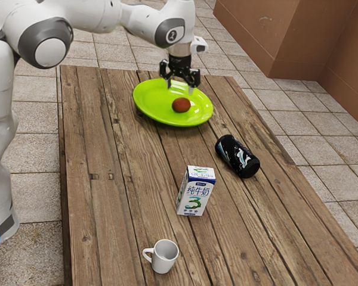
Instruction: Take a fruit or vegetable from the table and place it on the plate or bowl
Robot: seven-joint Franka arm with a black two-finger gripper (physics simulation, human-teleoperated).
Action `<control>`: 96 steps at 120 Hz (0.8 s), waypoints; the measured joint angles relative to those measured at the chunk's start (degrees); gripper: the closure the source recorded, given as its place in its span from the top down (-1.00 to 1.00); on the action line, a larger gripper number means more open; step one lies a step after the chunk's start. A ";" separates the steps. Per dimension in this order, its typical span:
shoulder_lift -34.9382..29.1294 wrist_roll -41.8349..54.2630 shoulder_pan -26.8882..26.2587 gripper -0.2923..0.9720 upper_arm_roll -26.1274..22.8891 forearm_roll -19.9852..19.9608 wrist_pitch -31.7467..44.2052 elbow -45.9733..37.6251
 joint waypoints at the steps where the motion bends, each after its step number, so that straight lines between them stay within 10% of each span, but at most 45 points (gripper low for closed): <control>1: -0.04 0.02 -0.01 0.47 -0.06 0.03 -0.04 0.13; 16: -0.37 0.35 -7.70 0.51 -1.35 2.25 -6.29 2.47; 39: -0.97 18.97 -20.64 0.53 -6.88 16.06 -21.35 30.73; 67: 4.61 46.38 -3.72 0.54 -5.51 10.63 -27.76 37.91; 96: 7.71 67.66 0.53 0.54 -7.95 4.40 -31.44 37.05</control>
